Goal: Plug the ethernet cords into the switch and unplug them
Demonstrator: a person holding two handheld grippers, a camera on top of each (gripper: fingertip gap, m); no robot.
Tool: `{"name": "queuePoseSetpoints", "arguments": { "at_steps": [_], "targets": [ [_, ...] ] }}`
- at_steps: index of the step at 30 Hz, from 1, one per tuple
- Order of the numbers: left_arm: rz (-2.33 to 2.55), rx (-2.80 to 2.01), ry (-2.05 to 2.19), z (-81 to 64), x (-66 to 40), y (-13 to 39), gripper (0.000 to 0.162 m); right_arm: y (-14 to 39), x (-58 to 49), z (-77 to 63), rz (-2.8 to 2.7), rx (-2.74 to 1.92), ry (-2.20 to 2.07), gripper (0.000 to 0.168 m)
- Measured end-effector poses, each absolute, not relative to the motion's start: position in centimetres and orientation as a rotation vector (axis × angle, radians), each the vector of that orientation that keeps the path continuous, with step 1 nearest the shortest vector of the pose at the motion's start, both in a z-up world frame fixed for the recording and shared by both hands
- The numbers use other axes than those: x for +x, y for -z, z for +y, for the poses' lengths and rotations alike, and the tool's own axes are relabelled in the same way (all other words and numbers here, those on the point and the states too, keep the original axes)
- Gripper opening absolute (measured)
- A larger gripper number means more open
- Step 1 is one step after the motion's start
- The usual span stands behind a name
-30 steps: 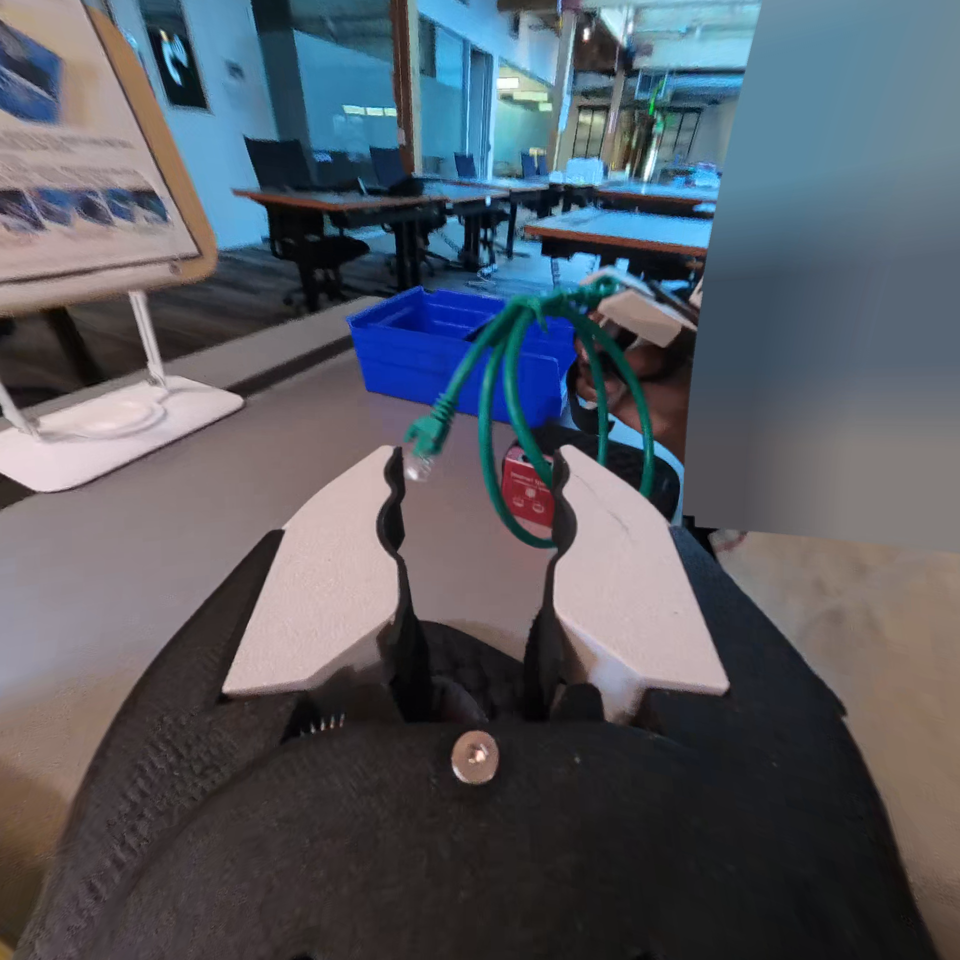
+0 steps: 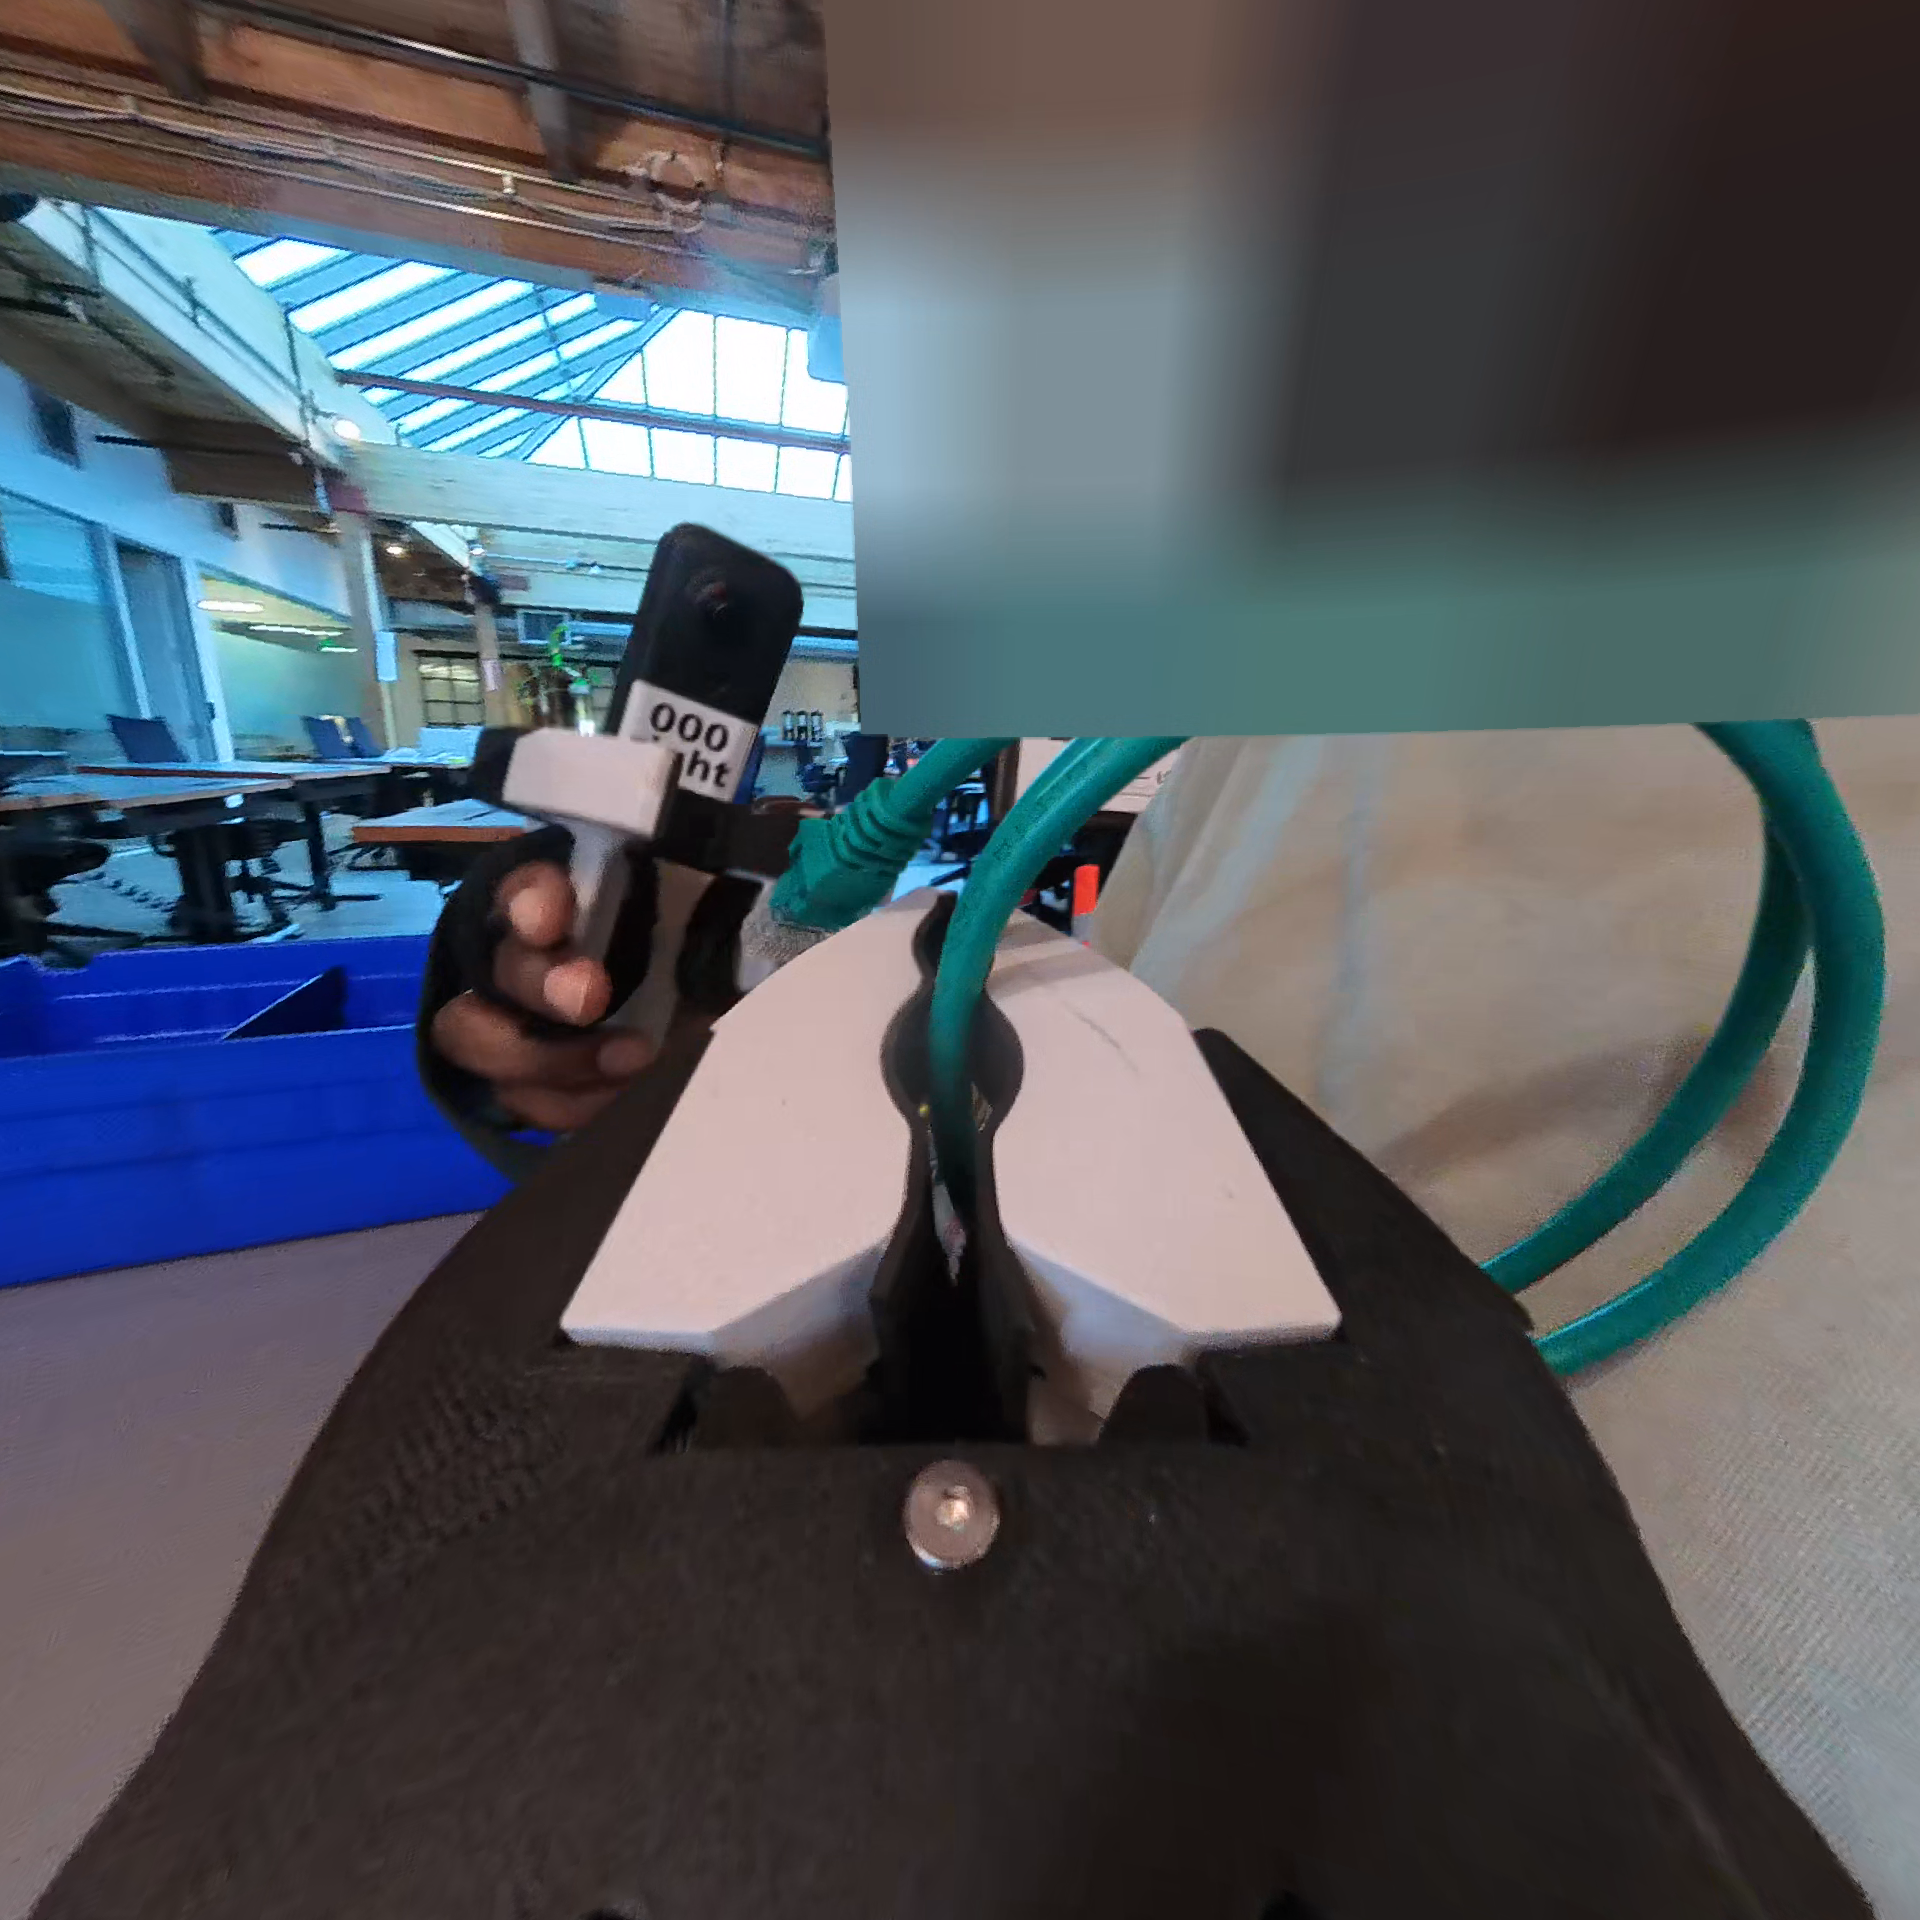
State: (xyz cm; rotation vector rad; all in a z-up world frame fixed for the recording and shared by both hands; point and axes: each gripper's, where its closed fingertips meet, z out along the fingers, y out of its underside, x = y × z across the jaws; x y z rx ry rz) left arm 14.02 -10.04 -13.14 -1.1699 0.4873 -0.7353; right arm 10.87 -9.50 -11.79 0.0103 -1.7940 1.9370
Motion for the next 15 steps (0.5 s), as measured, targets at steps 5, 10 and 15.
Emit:
{"name": "queuePoseSetpoints", "arguments": {
  "at_steps": [5,10,15],
  "targets": [
    [0.519,-1.154,0.804,-10.2,14.6,13.2,0.000,12.6,11.2,-10.0,-1.846,0.030,-1.953,0.029],
    [0.537,-1.173,0.835,-9.8,15.0,13.6,0.000,13.0,11.6,-10.3,-1.928,0.021,-2.023,0.012],
    [0.421,-1.354,0.596,-8.7,11.2,15.1,0.028,13.4,11.0,-8.9,-1.959,-0.063,-1.865,0.012]
  ]
}}
